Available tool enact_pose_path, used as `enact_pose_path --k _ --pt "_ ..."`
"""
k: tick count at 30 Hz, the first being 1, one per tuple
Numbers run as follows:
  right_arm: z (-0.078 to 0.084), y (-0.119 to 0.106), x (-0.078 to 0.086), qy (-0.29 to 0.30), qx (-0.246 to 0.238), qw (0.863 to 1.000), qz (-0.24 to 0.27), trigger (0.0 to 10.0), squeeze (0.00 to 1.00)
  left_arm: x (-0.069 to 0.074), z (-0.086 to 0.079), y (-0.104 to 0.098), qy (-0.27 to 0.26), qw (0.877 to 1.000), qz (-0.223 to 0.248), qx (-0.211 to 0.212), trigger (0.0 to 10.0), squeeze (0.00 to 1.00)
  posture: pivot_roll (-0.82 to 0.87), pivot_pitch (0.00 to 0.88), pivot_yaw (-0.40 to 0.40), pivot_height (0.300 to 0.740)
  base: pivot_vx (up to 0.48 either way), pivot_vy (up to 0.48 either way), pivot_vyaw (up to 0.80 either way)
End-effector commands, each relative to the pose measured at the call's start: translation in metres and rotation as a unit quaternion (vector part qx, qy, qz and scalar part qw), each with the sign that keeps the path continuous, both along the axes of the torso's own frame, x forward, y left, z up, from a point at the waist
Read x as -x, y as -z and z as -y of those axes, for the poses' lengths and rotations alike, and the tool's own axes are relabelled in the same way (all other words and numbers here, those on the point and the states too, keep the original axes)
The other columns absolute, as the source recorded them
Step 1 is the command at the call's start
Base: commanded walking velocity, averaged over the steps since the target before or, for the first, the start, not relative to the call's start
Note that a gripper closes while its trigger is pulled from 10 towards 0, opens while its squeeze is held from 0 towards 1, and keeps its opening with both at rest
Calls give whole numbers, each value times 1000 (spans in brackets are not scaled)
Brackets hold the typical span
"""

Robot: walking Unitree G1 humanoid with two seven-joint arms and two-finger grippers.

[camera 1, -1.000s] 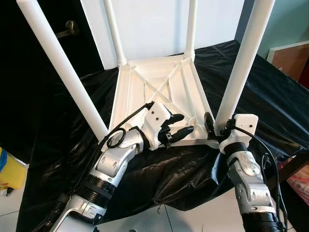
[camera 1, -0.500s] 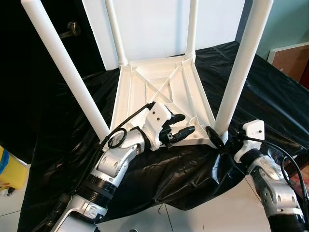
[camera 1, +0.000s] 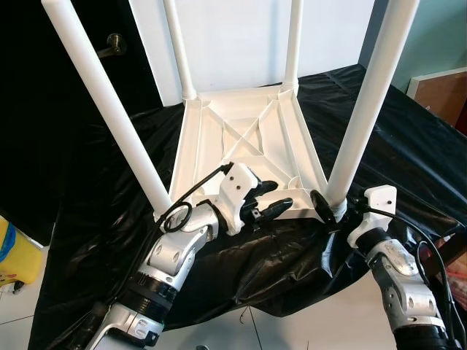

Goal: Building children table

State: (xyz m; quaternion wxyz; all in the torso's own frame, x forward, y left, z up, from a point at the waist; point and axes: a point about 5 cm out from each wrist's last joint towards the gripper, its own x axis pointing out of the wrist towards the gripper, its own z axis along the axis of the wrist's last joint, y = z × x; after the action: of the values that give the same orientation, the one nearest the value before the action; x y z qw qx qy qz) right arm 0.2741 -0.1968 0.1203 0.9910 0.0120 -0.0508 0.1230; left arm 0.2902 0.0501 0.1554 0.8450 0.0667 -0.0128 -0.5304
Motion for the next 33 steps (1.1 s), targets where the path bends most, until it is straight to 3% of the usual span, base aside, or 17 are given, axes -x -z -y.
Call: enact_pose_path --k 1,5,10,17,20,21,25,28,33 --pt "3 -2 1 16 -8 1000 2 10000 0 -6 -10 -1 -77 997 12 2 10000 0 -115 62 84 740 0 0 0" --pt "9 -7 -3 44 9 999 7 10000 0 -8 -16 -4 -93 996 10 10 10000 0 -115 84 77 740 0 0 0" --pt "13 -15 -7 38 22 999 22 10000 0 -9 -19 -5 -104 994 13 6 10000 0 -114 94 75 740 0 0 0" --pt "6 -23 -18 -73 48 996 18 10000 0 -7 -20 -17 -93 993 72 8 10000 0 -111 104 77 740 0 0 0" --pt "6 -23 -20 -88 47 995 12 10000 0 -6 -19 -17 -89 994 69 5 10000 0 -110 105 78 740 0 0 0" --pt "6 -24 -26 -128 61 990 -5 10000 0 -3 -17 -17 -67 996 58 -1 10000 0 -112 108 75 740 0 0 0" --pt "5 -27 -29 -159 86 983 -8 10000 0 -1 -15 -17 -56 997 52 -8 10000 0 -112 108 75 740 0 0 0" --pt "7 -29 -32 -213 124 969 -25 10000 0 3 -10 -14 -29 999 40 -14 10000 0 -117 103 70 740 0 0 0" --pt "13 -30 -33 -238 143 960 -41 10000 0 8 -4 -14 1 999 37 -5 10000 0 -116 97 74 740 0 0 0"
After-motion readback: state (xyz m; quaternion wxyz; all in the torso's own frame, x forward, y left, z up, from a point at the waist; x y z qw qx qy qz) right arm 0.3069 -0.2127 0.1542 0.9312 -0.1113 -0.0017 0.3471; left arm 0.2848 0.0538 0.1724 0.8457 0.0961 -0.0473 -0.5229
